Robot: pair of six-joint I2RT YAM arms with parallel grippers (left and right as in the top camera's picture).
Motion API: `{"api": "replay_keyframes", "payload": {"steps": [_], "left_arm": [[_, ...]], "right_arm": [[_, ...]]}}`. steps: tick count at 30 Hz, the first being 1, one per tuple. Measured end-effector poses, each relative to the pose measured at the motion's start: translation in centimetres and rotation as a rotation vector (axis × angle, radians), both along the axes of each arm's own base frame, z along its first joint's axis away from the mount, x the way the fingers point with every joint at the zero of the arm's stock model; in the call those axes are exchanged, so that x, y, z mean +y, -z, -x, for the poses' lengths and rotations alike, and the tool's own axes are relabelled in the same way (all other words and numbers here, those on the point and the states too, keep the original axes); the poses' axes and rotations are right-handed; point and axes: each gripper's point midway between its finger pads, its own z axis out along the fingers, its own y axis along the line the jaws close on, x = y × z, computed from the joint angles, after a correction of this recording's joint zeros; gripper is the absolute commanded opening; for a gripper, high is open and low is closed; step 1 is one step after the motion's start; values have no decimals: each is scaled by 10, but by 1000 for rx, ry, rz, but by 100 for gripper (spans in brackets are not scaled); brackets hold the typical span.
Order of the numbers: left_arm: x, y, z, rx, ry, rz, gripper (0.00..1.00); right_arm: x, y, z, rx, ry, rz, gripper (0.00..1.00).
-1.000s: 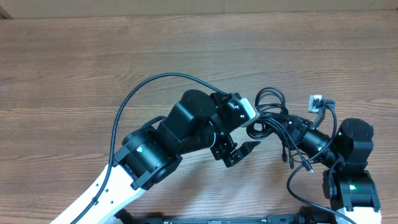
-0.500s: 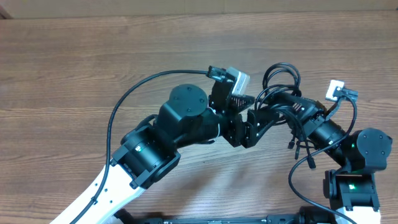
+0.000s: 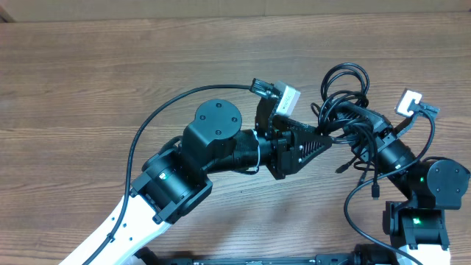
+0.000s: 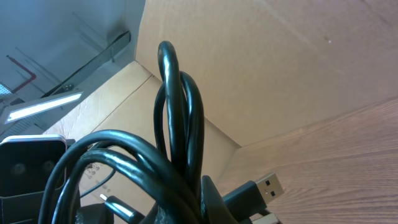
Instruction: Untangle cables
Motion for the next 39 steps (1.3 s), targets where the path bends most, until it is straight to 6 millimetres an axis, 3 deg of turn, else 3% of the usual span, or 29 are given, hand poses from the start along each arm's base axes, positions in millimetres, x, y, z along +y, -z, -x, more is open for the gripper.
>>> {"api": "replay_keyframes", "payload": {"steps": [6,10,17,23,30,34,39], "left_arm": [[0,0,0,1,0,-1,30],[-6,3,-4,25,6,10,20],[-19,-6,-4,18,52,68,23],[-19,-8,-2,36,58,78,29],[-20,-9,-1,38,62,80,29],[-22,-6,-6,39,37,74,14],[-33,0,-17,52,31,89,14]], "right_arm": [[1,-2,1,-9,-9,2,4],[-1,-2,1,-8,-1,2,4],[-3,-1,0,-4,6,-2,4],[-2,4,-1,12,4,8,4],[-2,4,-1,8,4,15,4],[-1,5,-1,9,0,16,4],[-1,15,-3,51,1,28,4]]}}
